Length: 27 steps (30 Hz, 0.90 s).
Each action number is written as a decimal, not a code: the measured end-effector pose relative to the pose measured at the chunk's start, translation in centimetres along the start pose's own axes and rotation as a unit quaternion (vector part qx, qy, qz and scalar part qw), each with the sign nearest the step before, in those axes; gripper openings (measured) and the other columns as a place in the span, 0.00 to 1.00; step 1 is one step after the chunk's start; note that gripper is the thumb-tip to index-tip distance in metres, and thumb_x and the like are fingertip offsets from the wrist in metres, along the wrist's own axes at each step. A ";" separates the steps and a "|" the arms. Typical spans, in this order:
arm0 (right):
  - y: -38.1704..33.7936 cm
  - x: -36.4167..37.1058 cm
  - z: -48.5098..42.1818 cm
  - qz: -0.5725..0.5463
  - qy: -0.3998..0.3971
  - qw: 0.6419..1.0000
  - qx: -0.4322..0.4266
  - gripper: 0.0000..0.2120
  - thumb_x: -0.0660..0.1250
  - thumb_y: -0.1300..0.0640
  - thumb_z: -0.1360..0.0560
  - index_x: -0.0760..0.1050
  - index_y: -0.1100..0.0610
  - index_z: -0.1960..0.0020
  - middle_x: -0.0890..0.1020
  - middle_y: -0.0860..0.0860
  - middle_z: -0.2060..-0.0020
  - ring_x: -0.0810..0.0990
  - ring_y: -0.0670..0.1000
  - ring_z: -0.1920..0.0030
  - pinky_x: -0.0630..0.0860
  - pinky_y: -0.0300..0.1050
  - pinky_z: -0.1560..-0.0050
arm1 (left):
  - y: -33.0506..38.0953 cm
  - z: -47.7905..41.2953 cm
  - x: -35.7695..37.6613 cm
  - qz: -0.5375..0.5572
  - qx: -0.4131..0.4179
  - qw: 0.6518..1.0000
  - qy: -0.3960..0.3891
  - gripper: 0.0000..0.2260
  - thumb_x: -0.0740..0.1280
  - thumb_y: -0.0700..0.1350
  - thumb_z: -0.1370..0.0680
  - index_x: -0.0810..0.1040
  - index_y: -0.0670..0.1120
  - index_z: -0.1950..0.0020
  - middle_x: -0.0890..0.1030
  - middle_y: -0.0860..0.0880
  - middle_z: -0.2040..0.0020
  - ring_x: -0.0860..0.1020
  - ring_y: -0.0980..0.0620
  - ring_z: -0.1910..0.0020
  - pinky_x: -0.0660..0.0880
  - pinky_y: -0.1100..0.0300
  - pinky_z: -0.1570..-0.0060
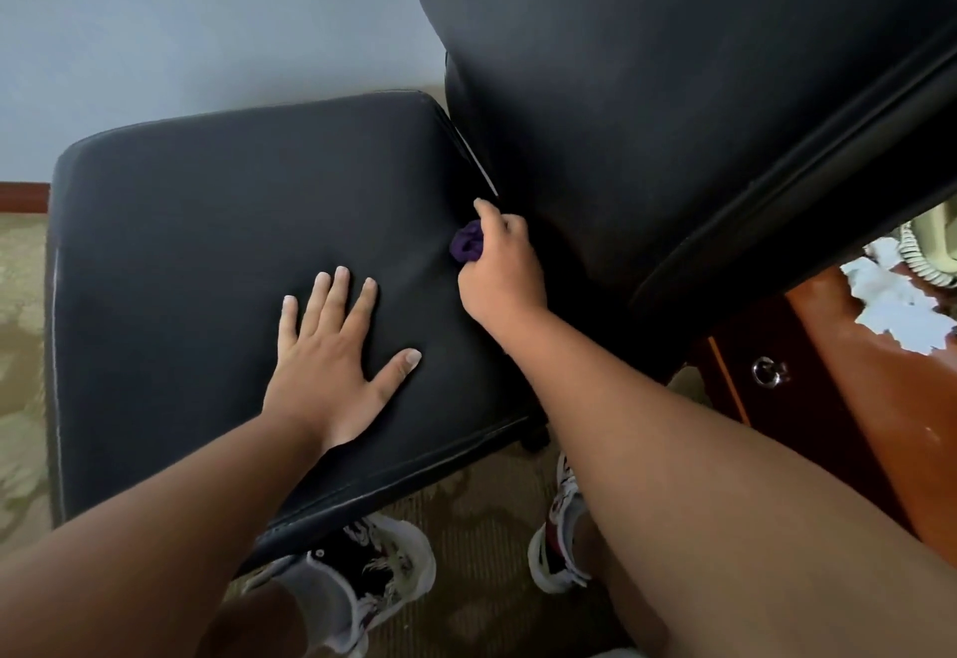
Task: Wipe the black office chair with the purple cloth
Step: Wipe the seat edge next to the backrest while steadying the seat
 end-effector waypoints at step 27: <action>-0.1 0.6 -1.0 0.054 0.047 0.997 0.003 0.30 0.63 0.64 0.26 0.64 0.53 0.25 0.69 0.57 0.32 0.73 0.63 0.38 0.73 0.56 0.40 | 1.3 -0.2 0.8 -0.034 -0.021 0.999 0.030 0.42 0.43 0.74 0.23 0.51 0.49 0.16 0.49 0.44 0.16 0.42 0.47 0.17 0.38 0.44 0.21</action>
Point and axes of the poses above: each hand's wrist, its own z-axis away from the middle knuckle, its own x-axis out of the palm, y = z × x, the point moved 3 cm from there along -z, towards the middle knuckle
